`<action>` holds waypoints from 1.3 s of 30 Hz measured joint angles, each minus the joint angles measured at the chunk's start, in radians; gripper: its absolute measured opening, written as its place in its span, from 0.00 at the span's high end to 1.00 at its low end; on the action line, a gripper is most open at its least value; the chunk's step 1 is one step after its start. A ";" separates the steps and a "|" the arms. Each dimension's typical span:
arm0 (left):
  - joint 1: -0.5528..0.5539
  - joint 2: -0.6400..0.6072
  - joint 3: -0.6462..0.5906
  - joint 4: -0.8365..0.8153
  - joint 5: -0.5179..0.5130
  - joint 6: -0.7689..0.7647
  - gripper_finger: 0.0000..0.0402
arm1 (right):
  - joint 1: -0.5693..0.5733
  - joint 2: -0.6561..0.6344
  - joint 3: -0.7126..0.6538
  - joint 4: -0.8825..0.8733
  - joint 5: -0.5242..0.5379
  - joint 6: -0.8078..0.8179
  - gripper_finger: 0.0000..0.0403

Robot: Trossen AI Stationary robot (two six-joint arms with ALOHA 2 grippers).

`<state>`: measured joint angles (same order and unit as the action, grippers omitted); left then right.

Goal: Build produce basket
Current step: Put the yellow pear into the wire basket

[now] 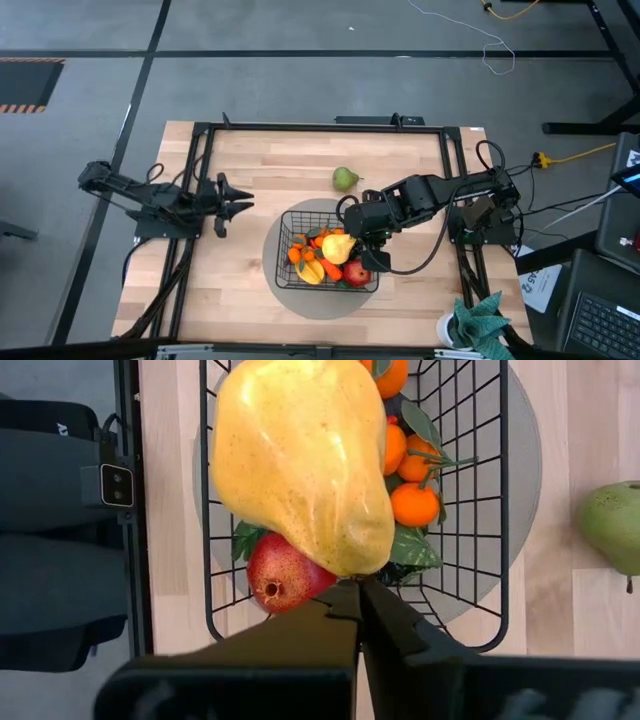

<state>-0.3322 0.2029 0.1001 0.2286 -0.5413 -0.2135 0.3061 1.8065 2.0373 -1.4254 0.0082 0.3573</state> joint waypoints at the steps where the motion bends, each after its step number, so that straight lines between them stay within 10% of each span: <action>1: 0.007 -0.019 0.000 -0.010 0.003 0.008 0.73 | 0.000 0.000 0.000 0.000 0.000 0.000 1.00; 22: 0.061 -0.201 0.000 -0.207 0.063 0.093 0.73 | 0.000 0.000 0.000 0.009 0.000 -0.026 1.00; 29: 0.128 -0.201 0.000 -0.209 0.293 0.144 0.73 | 0.000 0.000 0.000 0.009 0.000 -0.052 1.00; 39: 0.227 -0.198 -0.092 -0.142 0.319 0.064 0.73 | 0.000 0.000 0.000 0.011 0.045 -0.074 1.00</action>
<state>-0.1049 0.0045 0.0082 0.0869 -0.2220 -0.1491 0.3065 1.8061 2.0369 -1.4147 0.0530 0.2829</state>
